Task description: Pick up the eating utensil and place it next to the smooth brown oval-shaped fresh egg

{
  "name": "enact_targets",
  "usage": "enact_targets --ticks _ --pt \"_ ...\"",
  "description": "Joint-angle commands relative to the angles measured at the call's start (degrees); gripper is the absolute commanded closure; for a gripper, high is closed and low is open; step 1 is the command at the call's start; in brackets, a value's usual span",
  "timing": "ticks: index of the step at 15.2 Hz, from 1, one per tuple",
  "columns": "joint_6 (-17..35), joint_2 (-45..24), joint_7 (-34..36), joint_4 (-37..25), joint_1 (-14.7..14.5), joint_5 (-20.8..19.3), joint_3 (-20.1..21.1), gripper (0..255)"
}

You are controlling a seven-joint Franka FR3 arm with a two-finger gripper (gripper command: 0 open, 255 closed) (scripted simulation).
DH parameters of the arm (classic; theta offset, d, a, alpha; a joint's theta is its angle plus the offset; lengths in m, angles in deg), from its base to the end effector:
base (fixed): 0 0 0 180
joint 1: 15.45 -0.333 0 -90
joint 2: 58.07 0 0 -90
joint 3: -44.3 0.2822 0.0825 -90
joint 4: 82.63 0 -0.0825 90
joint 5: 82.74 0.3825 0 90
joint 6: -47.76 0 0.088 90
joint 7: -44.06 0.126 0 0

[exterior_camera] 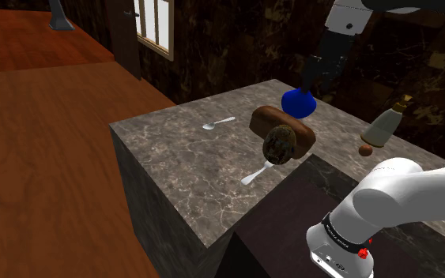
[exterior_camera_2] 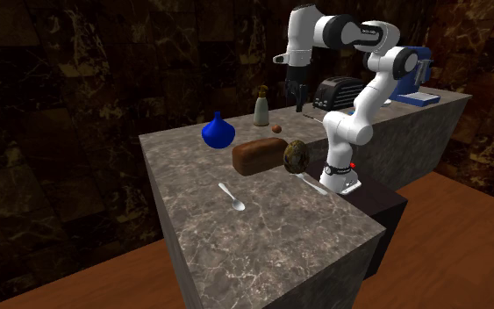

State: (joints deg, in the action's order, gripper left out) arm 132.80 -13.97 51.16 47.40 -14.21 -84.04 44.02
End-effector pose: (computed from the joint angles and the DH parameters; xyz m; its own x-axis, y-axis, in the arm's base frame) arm 0.3244 -0.0120 0.5752 0.9885 -0.1504 -0.0130 -0.1501 -0.9884 0.0210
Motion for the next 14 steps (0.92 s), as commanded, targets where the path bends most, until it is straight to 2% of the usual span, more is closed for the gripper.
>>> enact_targets --ticks 1,8,14 --pt "0.0 0.0 0.0 0.0 0.0 0.0 0.0 0" --pt "14.17 -8.29 0.84 3.77 -1.55 1.03 2.22 0" --pt "25.6 -17.82 1.64 3.85 -2.67 1.25 4.21 0"
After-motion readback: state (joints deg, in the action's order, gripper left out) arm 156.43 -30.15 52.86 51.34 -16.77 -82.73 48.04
